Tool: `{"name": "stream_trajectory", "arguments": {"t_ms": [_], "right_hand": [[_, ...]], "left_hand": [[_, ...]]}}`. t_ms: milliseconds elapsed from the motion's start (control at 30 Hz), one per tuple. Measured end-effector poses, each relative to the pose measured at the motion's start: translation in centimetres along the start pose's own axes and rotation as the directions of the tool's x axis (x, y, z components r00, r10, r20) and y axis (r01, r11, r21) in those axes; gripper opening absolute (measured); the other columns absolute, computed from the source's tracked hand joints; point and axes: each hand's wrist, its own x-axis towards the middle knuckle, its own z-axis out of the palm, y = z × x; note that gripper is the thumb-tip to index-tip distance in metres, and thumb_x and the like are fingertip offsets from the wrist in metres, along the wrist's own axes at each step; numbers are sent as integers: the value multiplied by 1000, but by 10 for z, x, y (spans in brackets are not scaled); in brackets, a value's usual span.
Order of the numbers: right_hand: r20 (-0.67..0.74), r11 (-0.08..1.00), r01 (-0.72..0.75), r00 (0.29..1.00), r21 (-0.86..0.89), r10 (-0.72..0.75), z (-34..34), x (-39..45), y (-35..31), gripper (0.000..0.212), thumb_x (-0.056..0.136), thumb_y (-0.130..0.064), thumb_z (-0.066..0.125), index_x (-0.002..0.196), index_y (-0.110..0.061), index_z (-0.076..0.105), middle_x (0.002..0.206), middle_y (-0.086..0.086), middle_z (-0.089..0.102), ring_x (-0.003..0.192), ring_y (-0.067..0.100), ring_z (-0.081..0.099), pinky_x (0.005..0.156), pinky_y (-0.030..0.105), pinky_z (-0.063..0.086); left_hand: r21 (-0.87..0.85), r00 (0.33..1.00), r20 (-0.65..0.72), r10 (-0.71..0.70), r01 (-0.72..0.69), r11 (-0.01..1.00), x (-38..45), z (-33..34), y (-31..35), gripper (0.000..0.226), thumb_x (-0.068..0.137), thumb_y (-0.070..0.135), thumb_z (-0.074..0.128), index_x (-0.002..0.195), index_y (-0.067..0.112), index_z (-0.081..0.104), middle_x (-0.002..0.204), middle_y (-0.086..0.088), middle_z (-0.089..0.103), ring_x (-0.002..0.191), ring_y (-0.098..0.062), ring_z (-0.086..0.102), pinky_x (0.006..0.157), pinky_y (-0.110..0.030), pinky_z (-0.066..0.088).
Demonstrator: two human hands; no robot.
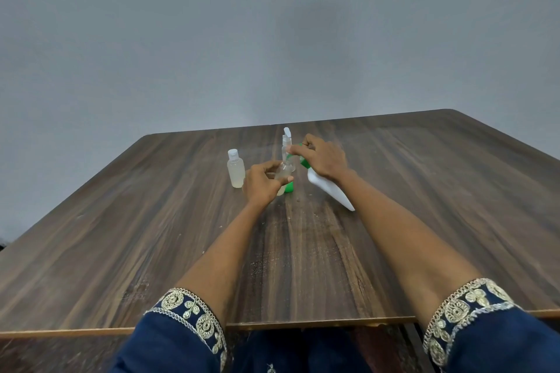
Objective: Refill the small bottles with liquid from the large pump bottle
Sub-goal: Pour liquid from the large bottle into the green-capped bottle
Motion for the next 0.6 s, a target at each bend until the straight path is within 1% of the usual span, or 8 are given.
{"name": "stream_trajectory", "arguments": {"t_ms": [100, 167, 233, 300, 400, 500, 533, 600], "right_hand": [[-11, 1000, 2, 1000, 8, -2, 0, 2, 2, 36, 84, -56, 49, 72, -22, 44, 82, 1, 65, 78, 21, 55, 68, 36, 37], [-19, 1000, -2, 1000, 14, 2, -1, 4, 4, 32, 90, -47, 50, 70, -24, 42, 82, 3, 63, 77, 21, 52, 66, 35, 33], [-9, 1000, 6, 1000, -4, -6, -1, 4, 3, 34, 89, -50, 46, 70, -23, 42, 79, 1, 59, 76, 21, 51, 64, 35, 32], [-2, 999, 17, 1000, -36, -17, -2, 2, 3, 38, 83, -57, 39, 73, -20, 44, 78, 1, 59, 76, 22, 51, 65, 36, 33], [-14, 998, 24, 1000, -56, -25, -2, 0, 4, 48, 88, -59, 40, 83, -13, 51, 83, 3, 65, 79, 23, 55, 71, 37, 37], [-21, 999, 5, 1000, -41, -6, -1, 1, 2, 55, 82, -62, 38, 90, -10, 53, 82, 1, 62, 76, 22, 53, 66, 35, 34], [-24, 999, 2, 1000, -35, -3, -1, 2, 2, 53, 81, -61, 38, 90, -11, 53, 81, 1, 60, 76, 22, 52, 64, 34, 33], [-35, 999, 2, 999, -38, -4, 0, 3, 2, 41, 88, -53, 44, 87, -13, 51, 83, 3, 61, 78, 24, 53, 65, 35, 33]], "left_hand": [[17, 1000, 4, -9, 9, 1000, 1, 0, 0, 49, 68, 27, 82, 113, 15, 67, 110, -5, 69, 94, -14, 63, 78, -26, 47], [24, 1000, 12, -9, 9, 1000, 1, 1, 1, 50, 68, 27, 82, 114, 15, 67, 110, -5, 69, 94, -13, 63, 78, -27, 47], [22, 1000, 16, 3, -3, 1000, 1, 2, 1, 51, 68, 27, 82, 114, 13, 67, 111, -5, 69, 92, -11, 61, 78, -28, 48], [8, 1000, 17, 7, -7, 1000, 1, 3, 1, 51, 68, 26, 82, 114, 12, 66, 111, -6, 69, 92, -12, 61, 81, -30, 50], [-17, 1000, 12, 0, 1, 1000, 1, 2, 2, 50, 68, 23, 82, 114, 12, 66, 111, -6, 69, 92, -13, 62, 82, -30, 50], [-11, 1000, 14, -11, 11, 1000, 1, 1, 1, 49, 68, 24, 82, 113, 13, 67, 110, -5, 69, 90, -11, 61, 79, -27, 48], [-4, 1000, 16, -12, 12, 1000, 1, 1, 1, 50, 68, 24, 82, 113, 13, 67, 110, -5, 69, 91, -12, 61, 79, -27, 48], [11, 1000, 22, -16, 15, 1000, 0, 0, -1, 49, 68, 25, 82, 113, 14, 67, 109, -5, 70, 93, -12, 62, 78, -26, 47]]}}
